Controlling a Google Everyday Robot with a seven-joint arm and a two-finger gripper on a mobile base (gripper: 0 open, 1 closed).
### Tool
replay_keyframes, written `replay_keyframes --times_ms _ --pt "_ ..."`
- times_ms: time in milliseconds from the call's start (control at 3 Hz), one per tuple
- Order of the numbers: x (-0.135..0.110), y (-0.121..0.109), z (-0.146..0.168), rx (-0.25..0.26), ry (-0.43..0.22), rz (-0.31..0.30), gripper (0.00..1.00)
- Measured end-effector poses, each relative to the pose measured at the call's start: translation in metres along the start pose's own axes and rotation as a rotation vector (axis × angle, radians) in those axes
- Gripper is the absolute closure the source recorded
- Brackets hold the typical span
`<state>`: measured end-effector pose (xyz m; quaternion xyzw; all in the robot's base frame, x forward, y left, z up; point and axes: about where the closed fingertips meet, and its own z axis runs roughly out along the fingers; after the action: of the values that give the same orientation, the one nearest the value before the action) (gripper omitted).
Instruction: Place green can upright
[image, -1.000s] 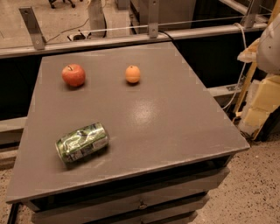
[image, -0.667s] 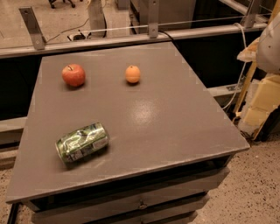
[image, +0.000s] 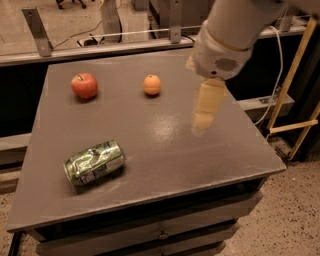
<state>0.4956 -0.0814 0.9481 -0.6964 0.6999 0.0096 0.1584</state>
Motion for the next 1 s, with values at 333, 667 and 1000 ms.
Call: replay_keyframes --times_ms 333,667,1000 --pt "-0.105 -0.01 0.046 -0.073 -0.06 -0.176 0.0" --pt "-0.105 -0.009 0.045 -0.069 -0.06 -0.177 0.0" --pt "-0.12 -0.002 0.049 -0.096 -0.094 -0.225 0.0"
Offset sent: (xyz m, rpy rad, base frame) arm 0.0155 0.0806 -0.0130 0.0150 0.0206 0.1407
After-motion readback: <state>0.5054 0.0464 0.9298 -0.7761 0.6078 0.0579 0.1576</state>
